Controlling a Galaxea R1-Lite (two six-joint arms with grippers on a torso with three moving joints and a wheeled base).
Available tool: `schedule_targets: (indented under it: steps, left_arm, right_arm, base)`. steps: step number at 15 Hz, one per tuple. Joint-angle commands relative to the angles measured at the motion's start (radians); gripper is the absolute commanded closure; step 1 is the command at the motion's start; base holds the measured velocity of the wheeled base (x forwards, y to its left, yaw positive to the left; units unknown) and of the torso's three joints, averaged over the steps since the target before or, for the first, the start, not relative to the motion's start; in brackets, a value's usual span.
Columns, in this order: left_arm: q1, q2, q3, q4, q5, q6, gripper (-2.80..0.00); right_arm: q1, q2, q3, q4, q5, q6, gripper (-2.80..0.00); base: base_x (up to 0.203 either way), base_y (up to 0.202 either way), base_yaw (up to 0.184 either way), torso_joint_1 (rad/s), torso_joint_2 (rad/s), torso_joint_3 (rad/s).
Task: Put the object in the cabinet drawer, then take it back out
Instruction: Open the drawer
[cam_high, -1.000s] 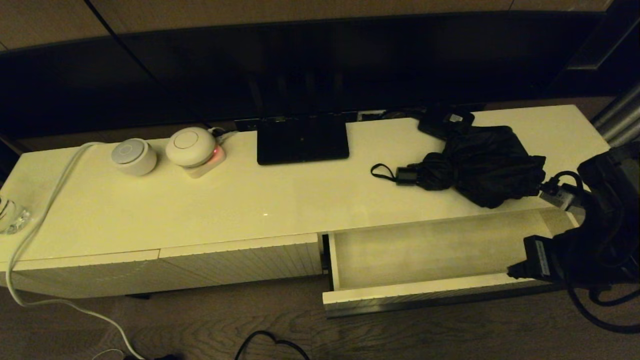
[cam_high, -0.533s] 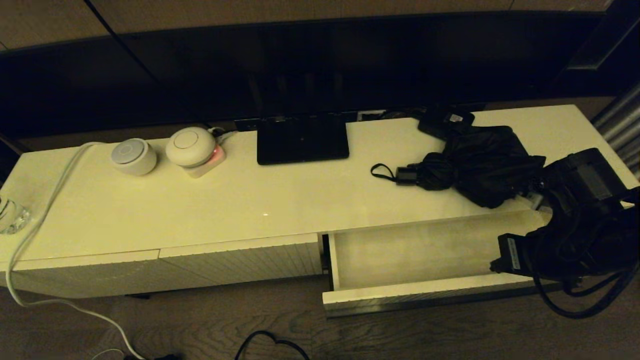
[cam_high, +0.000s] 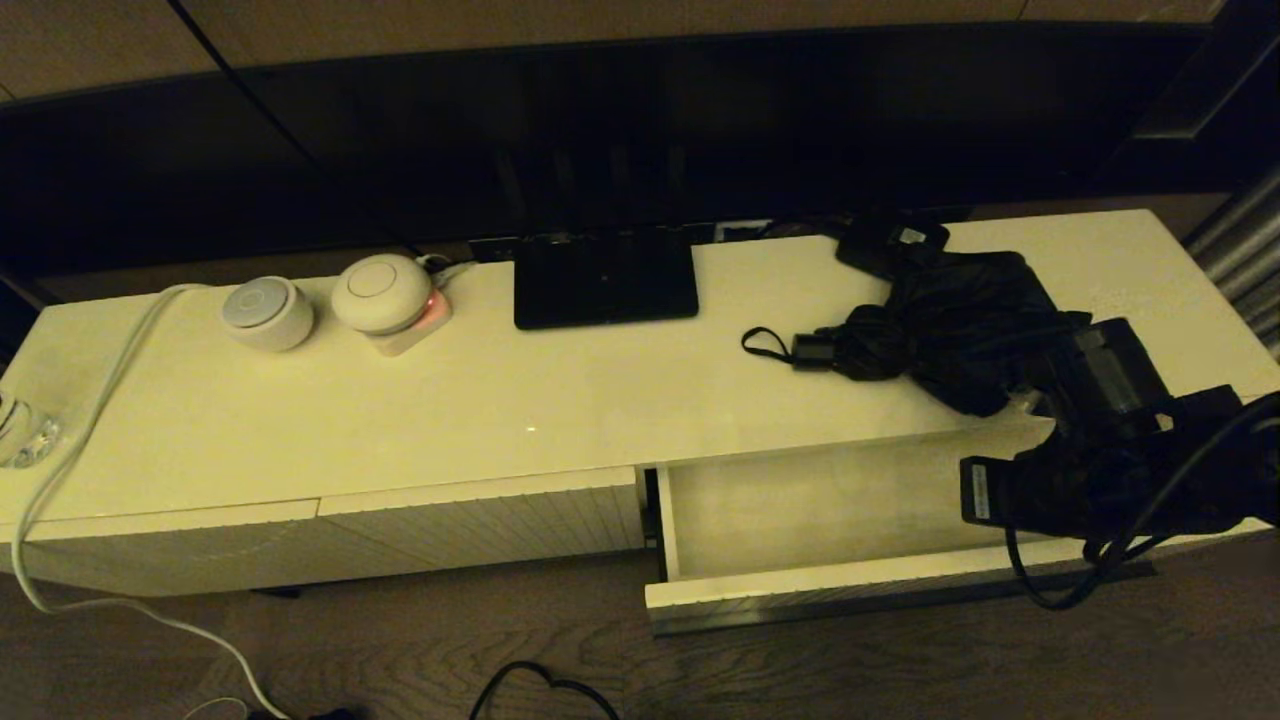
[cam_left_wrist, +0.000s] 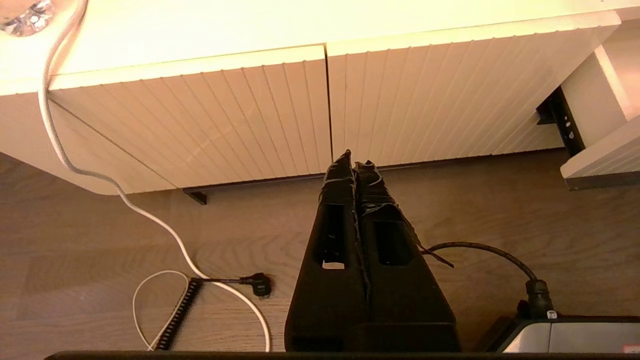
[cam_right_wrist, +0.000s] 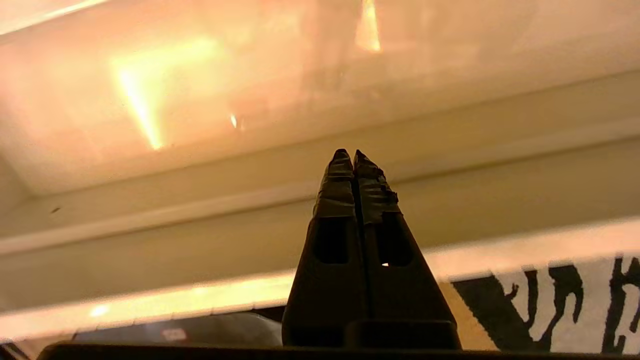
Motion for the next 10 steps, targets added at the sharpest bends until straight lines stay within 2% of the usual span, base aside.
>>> schedule_targets:
  steps: [1, 5, 10]
  left_arm:
    - [0.000, 0.000, 0.003, 0.000, 0.000, 0.000, 0.00]
    - [0.000, 0.000, 0.003, 0.000, 0.000, 0.000, 0.00]
    - [0.000, 0.000, 0.003, 0.000, 0.000, 0.000, 0.00]
  right_arm:
    - [0.002, 0.046, -0.001, -0.012, -0.002, 0.001, 0.00]
    - [0.014, 0.064, 0.005, -0.054, 0.001, -0.002, 0.00]
    - [0.045, 0.067, 0.014, -0.035, 0.007, -0.010, 0.00]
  base:
    - [0.000, 0.000, 0.000, 0.000, 0.00, 0.000]
    - [0.000, 0.000, 0.000, 0.000, 0.00, 0.000]
    - [0.000, 0.000, 0.000, 0.000, 0.00, 0.000]
